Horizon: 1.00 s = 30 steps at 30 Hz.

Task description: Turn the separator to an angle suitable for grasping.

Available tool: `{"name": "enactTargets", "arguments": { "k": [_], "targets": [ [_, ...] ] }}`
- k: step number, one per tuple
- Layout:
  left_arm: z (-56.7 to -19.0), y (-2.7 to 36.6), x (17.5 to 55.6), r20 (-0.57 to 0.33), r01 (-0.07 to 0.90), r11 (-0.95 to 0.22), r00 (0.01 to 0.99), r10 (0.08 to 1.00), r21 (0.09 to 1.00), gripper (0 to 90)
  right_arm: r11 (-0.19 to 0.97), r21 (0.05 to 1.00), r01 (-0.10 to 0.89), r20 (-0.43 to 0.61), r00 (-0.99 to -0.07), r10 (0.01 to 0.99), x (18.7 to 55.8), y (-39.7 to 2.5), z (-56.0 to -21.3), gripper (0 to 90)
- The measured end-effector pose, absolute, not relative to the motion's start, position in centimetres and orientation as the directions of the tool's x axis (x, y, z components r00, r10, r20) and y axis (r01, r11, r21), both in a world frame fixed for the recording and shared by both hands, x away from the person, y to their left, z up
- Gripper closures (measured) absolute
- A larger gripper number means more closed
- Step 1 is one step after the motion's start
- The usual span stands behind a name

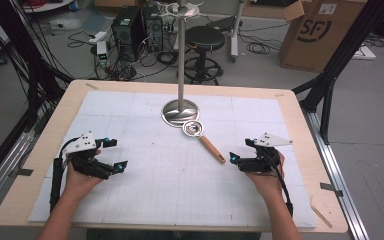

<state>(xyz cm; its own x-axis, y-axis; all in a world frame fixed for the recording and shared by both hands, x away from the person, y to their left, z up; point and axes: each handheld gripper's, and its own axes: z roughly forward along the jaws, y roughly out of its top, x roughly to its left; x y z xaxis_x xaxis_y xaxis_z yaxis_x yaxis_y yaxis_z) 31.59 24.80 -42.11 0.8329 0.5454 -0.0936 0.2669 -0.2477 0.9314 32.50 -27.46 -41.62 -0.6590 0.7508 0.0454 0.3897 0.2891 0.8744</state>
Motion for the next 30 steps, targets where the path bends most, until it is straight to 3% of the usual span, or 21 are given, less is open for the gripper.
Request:
{"name": "enactTargets", "arguments": {
  "k": [30],
  "targets": [
    [-42.2, 24.6, 31.6, -0.09, 0.269, -0.257, 0.832, 0.547, 0.928, 7.9, 0.345, 0.853, 0.392, 0.06, -0.73, 0.681, 35.5, -23.4, -40.0, 29.6]
  ]
}}
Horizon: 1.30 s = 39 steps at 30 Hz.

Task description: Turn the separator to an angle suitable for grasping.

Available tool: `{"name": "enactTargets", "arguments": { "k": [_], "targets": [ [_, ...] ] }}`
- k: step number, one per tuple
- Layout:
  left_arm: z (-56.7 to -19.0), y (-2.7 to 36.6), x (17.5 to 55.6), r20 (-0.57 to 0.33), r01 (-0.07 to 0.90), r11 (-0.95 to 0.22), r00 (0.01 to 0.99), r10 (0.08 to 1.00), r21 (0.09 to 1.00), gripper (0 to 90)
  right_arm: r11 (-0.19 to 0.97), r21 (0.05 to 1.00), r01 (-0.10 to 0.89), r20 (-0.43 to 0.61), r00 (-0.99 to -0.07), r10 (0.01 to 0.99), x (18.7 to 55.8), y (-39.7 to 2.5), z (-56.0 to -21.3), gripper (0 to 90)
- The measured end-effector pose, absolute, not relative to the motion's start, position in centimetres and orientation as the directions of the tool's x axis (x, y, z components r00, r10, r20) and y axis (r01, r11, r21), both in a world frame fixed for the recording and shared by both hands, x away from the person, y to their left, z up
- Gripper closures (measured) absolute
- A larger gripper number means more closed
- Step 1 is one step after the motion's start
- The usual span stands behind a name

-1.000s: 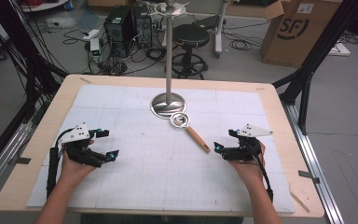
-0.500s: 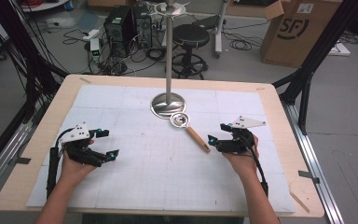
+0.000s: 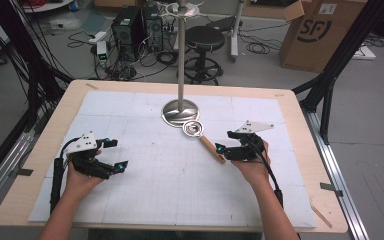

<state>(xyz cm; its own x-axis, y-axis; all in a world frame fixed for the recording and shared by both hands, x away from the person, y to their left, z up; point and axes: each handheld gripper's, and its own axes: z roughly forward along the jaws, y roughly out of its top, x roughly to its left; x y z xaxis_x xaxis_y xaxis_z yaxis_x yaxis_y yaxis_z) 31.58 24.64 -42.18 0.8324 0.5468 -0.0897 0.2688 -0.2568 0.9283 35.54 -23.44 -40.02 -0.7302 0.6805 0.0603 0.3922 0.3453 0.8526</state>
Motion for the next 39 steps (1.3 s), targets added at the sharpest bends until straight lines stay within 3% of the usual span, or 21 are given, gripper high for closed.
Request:
{"name": "enactTargets", "arguments": {
  "k": [39],
  "targets": [
    [-42.3, 24.7, 31.8, -0.084, 0.27, -0.259, 0.825, 0.559, 0.927, 8.1, 0.487, 0.756, 0.438, 0.025, -0.762, 0.647, 38.2, -18.7, -41.5, 37.4]
  ]
}}
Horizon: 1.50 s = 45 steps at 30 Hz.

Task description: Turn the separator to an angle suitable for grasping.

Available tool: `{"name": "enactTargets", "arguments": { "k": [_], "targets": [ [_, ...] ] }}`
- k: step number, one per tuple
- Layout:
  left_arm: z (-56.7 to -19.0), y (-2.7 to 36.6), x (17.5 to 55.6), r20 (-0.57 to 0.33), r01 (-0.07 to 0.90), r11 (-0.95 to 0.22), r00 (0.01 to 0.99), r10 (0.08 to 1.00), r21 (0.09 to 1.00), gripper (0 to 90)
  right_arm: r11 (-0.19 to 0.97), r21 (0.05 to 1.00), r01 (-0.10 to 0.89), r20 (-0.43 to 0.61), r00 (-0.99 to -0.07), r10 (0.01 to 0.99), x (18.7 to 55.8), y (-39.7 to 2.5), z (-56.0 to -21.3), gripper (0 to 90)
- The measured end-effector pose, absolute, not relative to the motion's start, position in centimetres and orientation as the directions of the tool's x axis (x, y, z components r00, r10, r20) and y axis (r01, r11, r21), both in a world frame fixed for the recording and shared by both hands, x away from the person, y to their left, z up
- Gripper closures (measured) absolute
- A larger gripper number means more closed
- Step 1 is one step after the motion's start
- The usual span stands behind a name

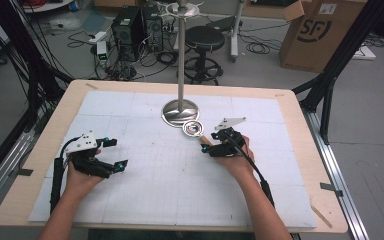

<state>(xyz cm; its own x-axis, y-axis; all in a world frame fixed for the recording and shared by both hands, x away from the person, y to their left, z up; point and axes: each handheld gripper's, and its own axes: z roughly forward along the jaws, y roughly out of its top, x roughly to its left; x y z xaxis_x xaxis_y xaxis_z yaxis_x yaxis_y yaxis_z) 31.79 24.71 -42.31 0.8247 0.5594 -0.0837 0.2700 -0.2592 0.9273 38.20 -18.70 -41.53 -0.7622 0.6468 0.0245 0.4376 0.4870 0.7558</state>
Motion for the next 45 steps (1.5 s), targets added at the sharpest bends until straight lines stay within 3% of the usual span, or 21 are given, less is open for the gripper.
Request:
{"name": "enactTargets", "arguments": {
  "k": [26, 36, 38, 45],
  "targets": [
    [-42.5, 24.6, 31.9, -0.088, 0.276, -0.266, 0.828, 0.554, 0.924, 8.3, 0.5, 0.662, 0.558, 0.044, -0.695, 0.718, 39.0, -18.9, -43.6, 52.4],
    [-42.5, 24.4, 31.8, -0.078, 0.27, -0.281, 0.834, 0.546, 0.921, 8.4, 0.508, 0.662, 0.552, 0.019, -0.689, 0.724, 38.7, -18.8, -43.8, 57.1],
    [-42.5, 24.4, 31.8, -0.079, 0.271, -0.282, 0.834, 0.546, 0.92, 8.4, 0.518, 0.657, 0.548, 0.02, -0.7, 0.714, 38.6, -18.9, -43.6, 64.0],
    [-42.6, 24.3, 31.8, -0.075, 0.274, -0.294, 0.835, 0.545, 0.916, 8.6, 0.518, 0.661, 0.543, 0.033, -0.711, 0.702, 38.5, -19.3, -43.7, 66.3]
  ]
}}
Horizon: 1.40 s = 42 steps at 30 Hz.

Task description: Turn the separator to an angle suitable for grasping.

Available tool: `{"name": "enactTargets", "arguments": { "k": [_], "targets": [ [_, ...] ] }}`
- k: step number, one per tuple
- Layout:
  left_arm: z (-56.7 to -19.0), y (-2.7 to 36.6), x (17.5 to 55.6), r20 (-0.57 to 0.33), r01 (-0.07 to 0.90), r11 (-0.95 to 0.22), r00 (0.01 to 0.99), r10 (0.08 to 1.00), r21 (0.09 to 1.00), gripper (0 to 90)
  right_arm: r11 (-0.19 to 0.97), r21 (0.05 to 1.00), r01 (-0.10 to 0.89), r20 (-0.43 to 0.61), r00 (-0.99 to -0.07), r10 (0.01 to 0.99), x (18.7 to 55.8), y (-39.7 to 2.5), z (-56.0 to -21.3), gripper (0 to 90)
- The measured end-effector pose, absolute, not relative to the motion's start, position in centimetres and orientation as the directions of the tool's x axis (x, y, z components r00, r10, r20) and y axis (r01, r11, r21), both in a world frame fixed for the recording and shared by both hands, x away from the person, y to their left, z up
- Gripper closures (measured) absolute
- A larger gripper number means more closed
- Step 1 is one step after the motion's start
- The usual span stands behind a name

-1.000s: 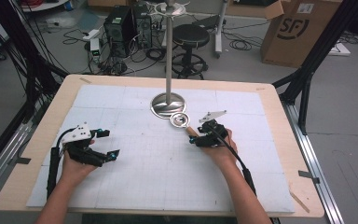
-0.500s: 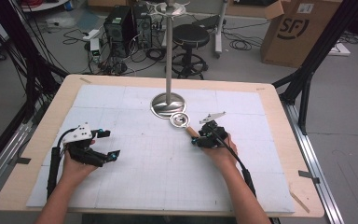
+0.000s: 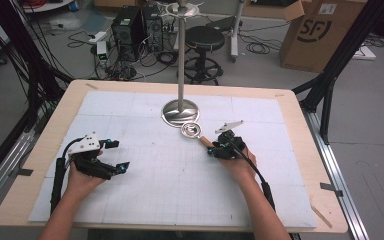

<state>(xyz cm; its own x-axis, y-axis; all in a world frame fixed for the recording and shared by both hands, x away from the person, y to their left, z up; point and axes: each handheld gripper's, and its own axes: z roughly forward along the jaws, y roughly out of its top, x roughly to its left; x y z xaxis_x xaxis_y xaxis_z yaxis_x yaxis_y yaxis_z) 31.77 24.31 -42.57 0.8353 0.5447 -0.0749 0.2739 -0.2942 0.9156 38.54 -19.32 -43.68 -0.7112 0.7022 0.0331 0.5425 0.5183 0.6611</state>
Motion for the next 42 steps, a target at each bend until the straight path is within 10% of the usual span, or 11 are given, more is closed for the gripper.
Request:
{"name": "enactTargets", "arguments": {
  "k": [42],
  "targets": [
    [-42.5, 24.3, 31.7, -0.077, 0.27, -0.29, 0.839, 0.538, 0.918, 8.8, 0.709, 0.662, 0.244, -0.003, -0.945, 0.328, 34.4, -14.0, -43.5, 66.6]
  ]
}}
